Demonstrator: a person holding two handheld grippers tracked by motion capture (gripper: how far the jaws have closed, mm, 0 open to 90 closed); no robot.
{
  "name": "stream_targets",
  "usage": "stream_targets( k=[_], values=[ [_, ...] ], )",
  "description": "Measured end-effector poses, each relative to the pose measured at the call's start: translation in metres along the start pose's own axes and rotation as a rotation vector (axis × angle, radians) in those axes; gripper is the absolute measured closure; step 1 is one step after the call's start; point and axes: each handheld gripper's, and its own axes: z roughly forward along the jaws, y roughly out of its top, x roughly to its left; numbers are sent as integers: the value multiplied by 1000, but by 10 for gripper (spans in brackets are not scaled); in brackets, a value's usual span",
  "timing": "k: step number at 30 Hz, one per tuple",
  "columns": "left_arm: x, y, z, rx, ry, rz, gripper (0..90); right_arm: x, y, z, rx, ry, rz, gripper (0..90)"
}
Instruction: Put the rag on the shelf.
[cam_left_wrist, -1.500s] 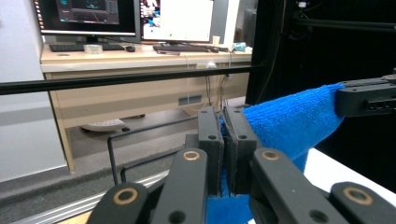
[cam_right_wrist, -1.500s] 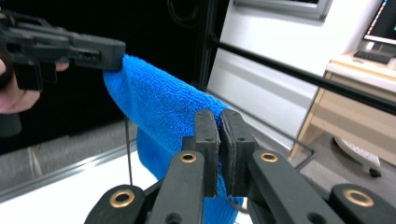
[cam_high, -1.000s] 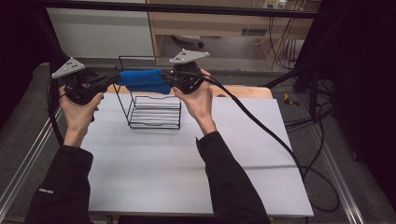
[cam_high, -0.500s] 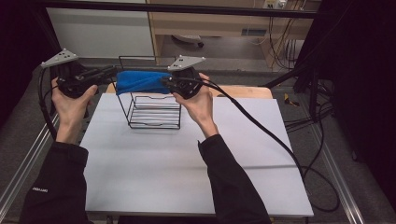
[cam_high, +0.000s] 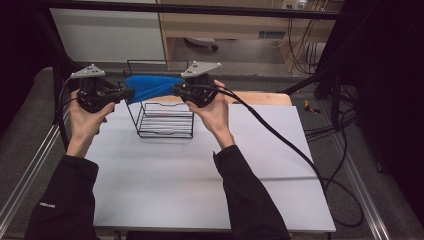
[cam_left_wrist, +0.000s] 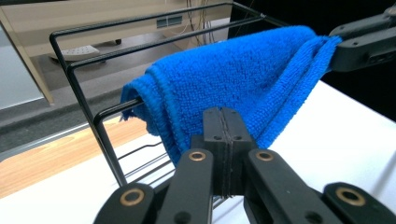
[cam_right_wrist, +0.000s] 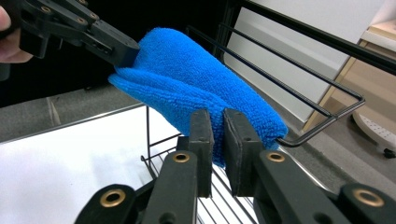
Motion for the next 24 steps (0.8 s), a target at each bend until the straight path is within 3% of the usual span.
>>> stream_targets(
  k=[2,5,9,13,16,19,24],
  values=[
    [0,-1,0,2,5,9,900,0,1,-2,-15,-3,5,756],
    [-1,-3,2,6,10,19,900,-1,6,-8,-77,15,50,699],
    [-2,-6,5,17,17,30,900,-2,10,-12,-114,48,100,721],
    [-2,-9,7,26,26,43,900,1,4,-3,-30,94,121,853],
    [-1,-11,8,23,26,43,900,5,-6,7,26,110,135,896],
    [0,-14,11,25,27,39,900,5,-16,14,59,79,142,900],
    [1,-18,17,23,30,38,900,1,-30,20,64,35,131,886]
  ],
)
